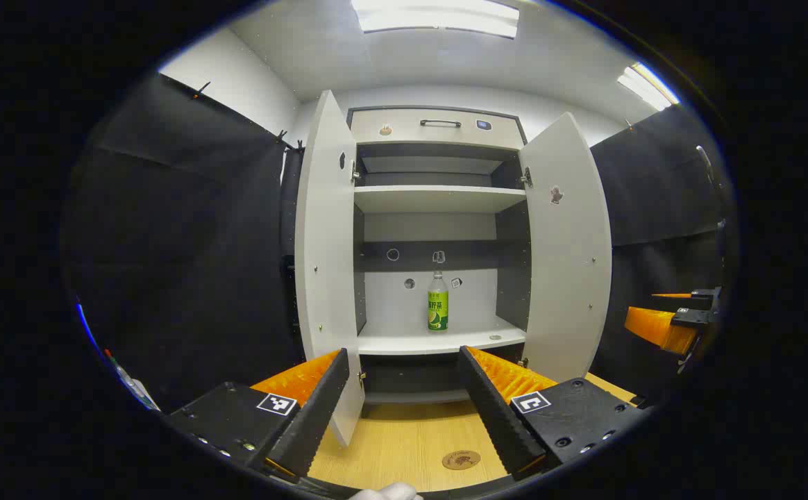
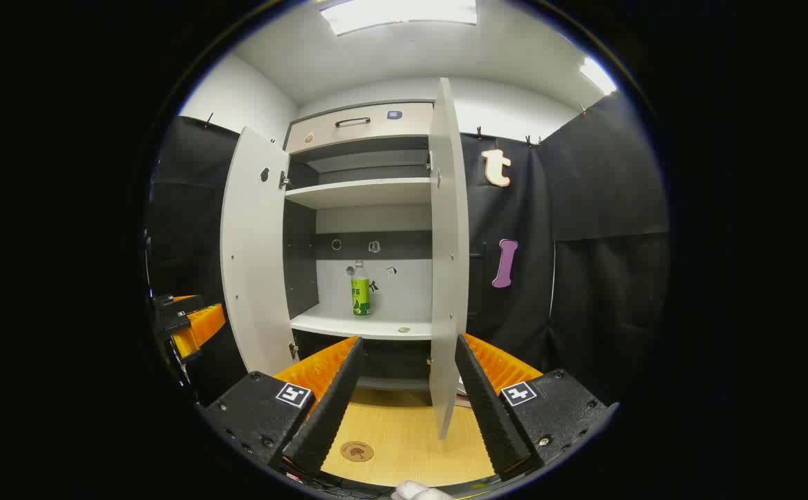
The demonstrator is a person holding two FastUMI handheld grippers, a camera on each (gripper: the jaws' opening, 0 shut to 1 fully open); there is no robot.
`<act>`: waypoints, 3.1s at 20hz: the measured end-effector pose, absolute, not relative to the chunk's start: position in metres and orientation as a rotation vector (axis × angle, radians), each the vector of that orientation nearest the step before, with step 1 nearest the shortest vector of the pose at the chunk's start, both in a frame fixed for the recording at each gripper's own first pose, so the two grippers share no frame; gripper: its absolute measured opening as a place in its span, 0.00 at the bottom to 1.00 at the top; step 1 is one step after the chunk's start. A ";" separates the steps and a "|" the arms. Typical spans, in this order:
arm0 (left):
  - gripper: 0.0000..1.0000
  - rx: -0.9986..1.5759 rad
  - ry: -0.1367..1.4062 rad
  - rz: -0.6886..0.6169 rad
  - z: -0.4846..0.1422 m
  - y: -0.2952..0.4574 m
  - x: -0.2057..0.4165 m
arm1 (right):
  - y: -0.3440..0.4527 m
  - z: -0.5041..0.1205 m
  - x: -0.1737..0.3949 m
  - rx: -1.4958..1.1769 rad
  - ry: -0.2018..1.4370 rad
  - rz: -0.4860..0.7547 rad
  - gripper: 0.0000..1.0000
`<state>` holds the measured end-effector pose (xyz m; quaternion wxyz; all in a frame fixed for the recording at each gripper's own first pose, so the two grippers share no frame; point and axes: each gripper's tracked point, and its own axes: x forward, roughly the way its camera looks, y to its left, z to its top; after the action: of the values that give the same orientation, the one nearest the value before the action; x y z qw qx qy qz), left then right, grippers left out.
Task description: Grasp the bottle in the cabinet with the left hand and place it on the coaster, then close the right door with the right hand and the left door with the left hand.
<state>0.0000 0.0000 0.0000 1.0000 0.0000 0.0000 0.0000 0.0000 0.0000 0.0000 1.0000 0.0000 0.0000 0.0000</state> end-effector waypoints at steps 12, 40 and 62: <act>0.96 0.011 0.010 0.014 -0.005 0.012 0.012 | 0.015 -0.001 0.017 0.005 -0.016 0.010 0.82; 0.96 -0.032 0.028 0.010 -0.041 -0.093 0.492 | -0.003 0.034 0.098 -0.127 0.001 0.064 0.82; 0.76 -0.017 -0.071 -0.134 -0.018 -0.102 0.327 | -0.022 0.024 0.074 -0.098 0.025 -0.010 0.82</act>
<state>0.3271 -0.1020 -0.0176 0.9971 -0.0084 -0.0354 -0.0670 0.0741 -0.0215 0.0238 0.9987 -0.0489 0.0124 -0.0048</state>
